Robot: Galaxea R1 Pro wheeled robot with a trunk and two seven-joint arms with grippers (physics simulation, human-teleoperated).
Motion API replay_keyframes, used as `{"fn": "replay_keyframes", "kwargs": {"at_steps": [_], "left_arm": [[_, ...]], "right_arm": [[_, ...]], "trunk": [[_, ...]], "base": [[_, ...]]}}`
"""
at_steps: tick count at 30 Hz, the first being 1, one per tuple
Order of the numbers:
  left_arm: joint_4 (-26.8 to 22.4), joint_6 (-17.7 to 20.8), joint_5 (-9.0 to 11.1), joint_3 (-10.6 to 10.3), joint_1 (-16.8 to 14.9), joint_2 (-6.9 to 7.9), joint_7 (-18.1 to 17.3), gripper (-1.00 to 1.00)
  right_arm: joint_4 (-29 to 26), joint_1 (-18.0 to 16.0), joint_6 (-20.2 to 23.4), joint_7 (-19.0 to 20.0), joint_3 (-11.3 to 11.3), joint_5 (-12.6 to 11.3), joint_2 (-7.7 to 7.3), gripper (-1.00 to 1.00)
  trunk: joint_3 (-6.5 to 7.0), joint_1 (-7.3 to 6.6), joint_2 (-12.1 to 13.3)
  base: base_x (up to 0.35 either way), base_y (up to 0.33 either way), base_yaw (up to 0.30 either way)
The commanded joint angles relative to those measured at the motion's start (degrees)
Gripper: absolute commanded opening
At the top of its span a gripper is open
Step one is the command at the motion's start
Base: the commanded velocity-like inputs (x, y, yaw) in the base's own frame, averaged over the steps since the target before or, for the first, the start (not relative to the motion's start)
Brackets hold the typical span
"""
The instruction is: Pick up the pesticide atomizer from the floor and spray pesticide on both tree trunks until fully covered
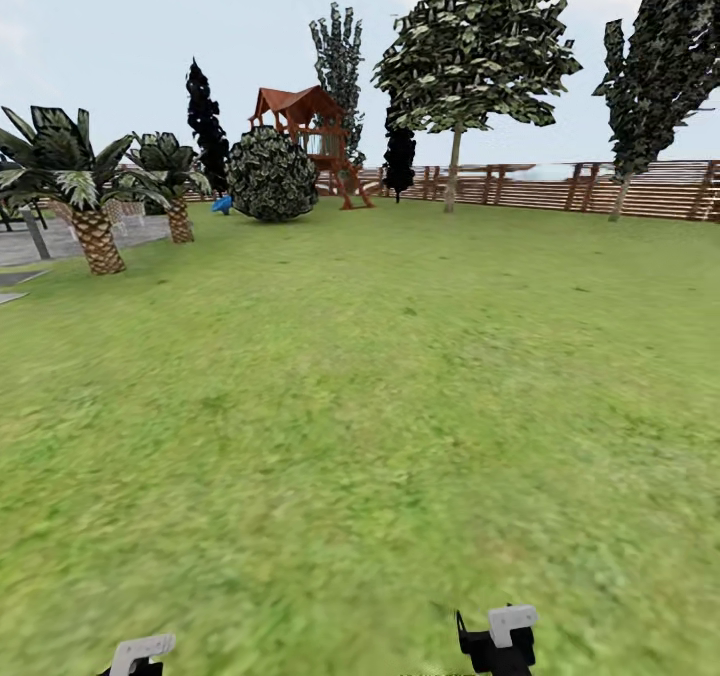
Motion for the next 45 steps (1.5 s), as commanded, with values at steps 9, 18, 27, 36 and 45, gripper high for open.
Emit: {"fn": "replay_keyframes", "kwargs": {"at_steps": [9, 18, 27, 36, 45], "left_arm": [[0.04, -0.16, 0.61, -0.13, -0.03, 0.02, -0.27, -1.00], [0.05, -0.09, 0.69, -0.09, -0.04, 0.10, -0.23, -1.00], [0.11, -0.08, 0.77, -0.07, -0.01, 0.10, -0.14, -1.00], [0.12, -0.08, 0.78, -0.07, -0.01, 0.26, -0.14, -1.00], [0.12, 0.01, 0.78, -0.07, -0.01, 0.28, -0.14, -1.00]], "right_arm": [[0.07, -0.04, -0.07, -0.50, -0.10, 0.60, 0.02, 1.00], [0.09, -0.04, -0.07, -0.50, -0.09, 0.60, 0.07, 1.00], [0.76, -0.04, -0.07, -0.50, -0.09, 0.60, 0.11, 1.00], [0.77, -0.04, -0.07, -0.50, -0.09, 0.62, 0.15, 1.00], [0.86, -0.04, 0.02, -0.24, -0.03, 0.77, 0.11, 1.00]], "trunk": [[-0.05, -0.01, -0.02], [-0.05, -0.01, -0.02], [-0.05, -0.01, -0.02], [-0.05, -0.01, -0.02], [-0.05, -0.01, -0.02]], "base": [[0.000, 0.000, -0.272], [0.028, 0.000, -0.134], [0.325, 0.000, -0.193], [0.335, 0.000, -0.241], [0.335, 0.000, -0.007]]}}
